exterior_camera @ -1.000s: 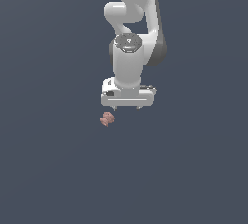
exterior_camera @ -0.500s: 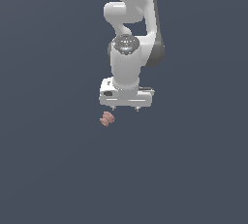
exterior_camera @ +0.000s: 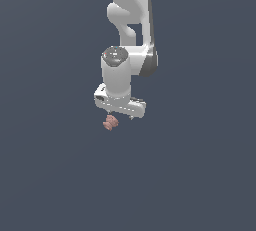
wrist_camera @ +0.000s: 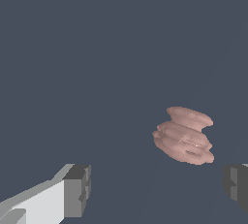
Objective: Pick up the object and move it to a goal position.
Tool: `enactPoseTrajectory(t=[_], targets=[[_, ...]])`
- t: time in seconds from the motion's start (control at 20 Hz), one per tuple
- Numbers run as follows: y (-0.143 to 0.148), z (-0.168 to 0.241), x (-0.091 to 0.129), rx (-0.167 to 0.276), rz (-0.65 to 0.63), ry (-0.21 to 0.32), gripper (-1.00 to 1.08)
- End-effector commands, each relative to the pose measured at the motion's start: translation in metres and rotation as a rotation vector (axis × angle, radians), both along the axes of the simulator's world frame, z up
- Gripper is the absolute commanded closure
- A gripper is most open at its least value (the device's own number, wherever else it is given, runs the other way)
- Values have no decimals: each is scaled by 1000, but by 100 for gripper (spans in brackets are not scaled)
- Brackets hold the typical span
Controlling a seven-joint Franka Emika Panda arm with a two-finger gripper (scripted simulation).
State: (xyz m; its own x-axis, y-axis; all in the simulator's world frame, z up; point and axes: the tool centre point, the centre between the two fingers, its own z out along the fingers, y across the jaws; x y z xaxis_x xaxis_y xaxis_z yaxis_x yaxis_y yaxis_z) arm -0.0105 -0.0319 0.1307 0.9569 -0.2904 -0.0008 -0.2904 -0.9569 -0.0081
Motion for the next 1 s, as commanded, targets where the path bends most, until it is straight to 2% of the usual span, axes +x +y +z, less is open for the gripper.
enactPoseTrajectory(t=[0.0, 0.45, 0.95], targets=[[-14, -11, -3, 0, -88, 1, -92], [-48, -36, -13, -6, -299, 3, -92], [-54, -43, -16, -7, -333, 4, -92]])
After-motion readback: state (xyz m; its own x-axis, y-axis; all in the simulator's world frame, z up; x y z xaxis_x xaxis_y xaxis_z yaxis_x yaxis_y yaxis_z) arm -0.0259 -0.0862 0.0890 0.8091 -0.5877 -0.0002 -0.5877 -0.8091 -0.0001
